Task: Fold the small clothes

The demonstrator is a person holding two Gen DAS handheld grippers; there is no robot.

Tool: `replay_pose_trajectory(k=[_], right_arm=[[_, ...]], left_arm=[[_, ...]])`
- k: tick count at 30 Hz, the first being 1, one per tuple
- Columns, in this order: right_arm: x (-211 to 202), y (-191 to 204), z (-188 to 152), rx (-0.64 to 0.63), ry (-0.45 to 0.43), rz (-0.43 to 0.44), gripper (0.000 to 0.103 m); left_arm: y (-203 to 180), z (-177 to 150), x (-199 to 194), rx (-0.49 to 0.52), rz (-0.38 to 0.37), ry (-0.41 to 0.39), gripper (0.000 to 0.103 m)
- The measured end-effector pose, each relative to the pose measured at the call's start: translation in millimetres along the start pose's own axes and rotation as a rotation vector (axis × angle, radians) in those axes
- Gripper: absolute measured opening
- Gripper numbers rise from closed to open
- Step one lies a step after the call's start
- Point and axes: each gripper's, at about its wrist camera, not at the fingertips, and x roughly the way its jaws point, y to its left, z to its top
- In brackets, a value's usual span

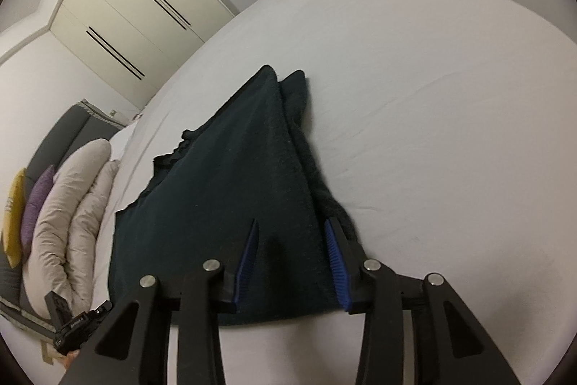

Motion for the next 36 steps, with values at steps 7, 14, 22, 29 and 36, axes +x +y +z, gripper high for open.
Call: replay_pose_trajectory(k=[7,14,22,29,36], right_arm=[[-1,-2,-1,0.012,0.008,0.026,0.042],[0,-3,-1,0.014,0.012,0.034,0.042],[0,-3,-2,0.01,0.012,0.032,0.042],[-1,-2,-3,0.007,0.013,0.031,0.042],[-1,0,-5,-0.003,0.015,0.026,0.042]], left_arm=[[-7,12,-9,0.037,-0.152,0.021,0.05],[-9,14,-1,0.063,-0.144,0.048,0.049],[-29,9,12,0.199,-0.069,0.082,0.033],[-22,10,26,0.187,-0.023,0.128,0.033],[-17,11,26,0.17,-0.074,0.126,0.032]])
